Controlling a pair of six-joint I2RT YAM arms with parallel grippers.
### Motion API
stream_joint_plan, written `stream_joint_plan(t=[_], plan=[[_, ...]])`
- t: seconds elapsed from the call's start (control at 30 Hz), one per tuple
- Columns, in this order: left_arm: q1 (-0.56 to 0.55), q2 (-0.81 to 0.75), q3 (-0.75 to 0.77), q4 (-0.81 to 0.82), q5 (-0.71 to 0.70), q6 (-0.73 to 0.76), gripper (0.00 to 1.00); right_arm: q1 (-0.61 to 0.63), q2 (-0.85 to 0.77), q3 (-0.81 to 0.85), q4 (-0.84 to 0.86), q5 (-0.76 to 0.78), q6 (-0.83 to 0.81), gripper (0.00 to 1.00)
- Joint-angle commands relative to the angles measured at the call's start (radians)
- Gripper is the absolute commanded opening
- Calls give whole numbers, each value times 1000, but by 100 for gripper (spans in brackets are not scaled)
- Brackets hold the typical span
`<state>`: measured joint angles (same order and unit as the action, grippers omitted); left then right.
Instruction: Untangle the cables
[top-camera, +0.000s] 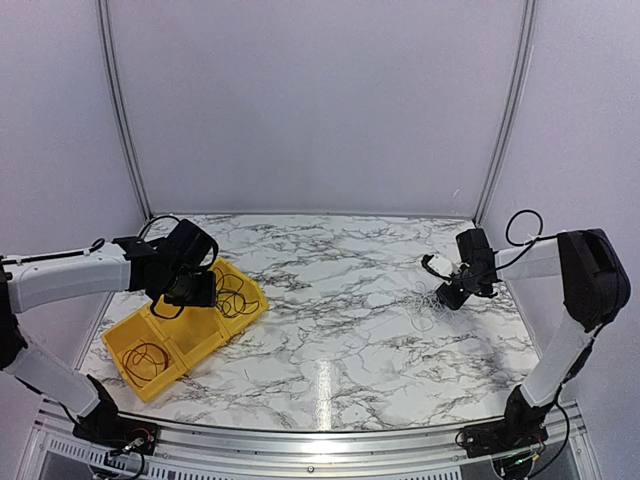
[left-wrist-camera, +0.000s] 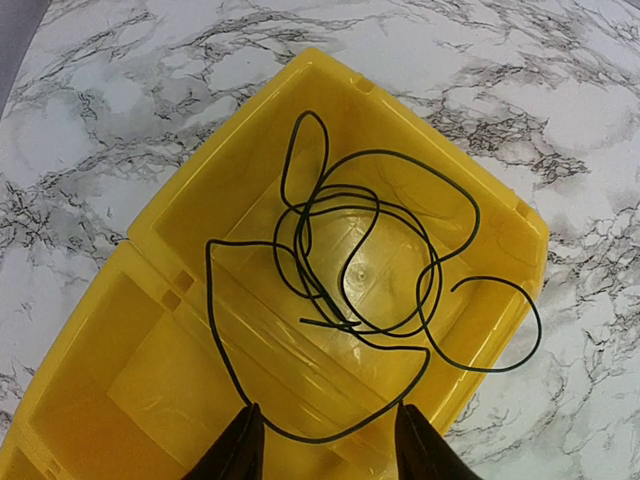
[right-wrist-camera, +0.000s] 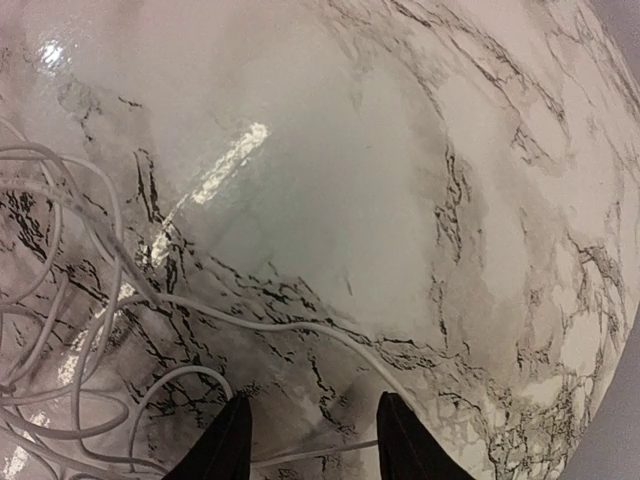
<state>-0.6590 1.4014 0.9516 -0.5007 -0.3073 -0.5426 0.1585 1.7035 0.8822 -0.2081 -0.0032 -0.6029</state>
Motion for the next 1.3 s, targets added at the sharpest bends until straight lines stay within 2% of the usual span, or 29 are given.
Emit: stream_joint_plan(t=[0.0,0.4,0.53,0.67,0.77,0.9,1.07,1.27], plan=[[9,24,-13,-30,-15,-45,46,-2,38,-10,-110,-31,-9,44],[35,33,-7,-45,-75,-56,43,-2,33,-12,-114,-40,-14,44],[57,51,-5,-42,-75,-49,37,-2,35,-11,-116,-44,-15,44],[71,81,10,-30,-62,-31,23,-2,36,-11,-119,-46,-15,44],[79,102,23,-27,-55,-24,17,-2,35,-12,-119,-45,-15,44],[82,119,53,-28,-57,-10,0,-2,35,-14,-117,-42,-16,44],[82,122,105,-36,-88,21,0,-2,43,-12,-117,-40,-17,44],[82,194,203,-40,-74,79,0,-2,56,-10,-120,-39,-18,44]])
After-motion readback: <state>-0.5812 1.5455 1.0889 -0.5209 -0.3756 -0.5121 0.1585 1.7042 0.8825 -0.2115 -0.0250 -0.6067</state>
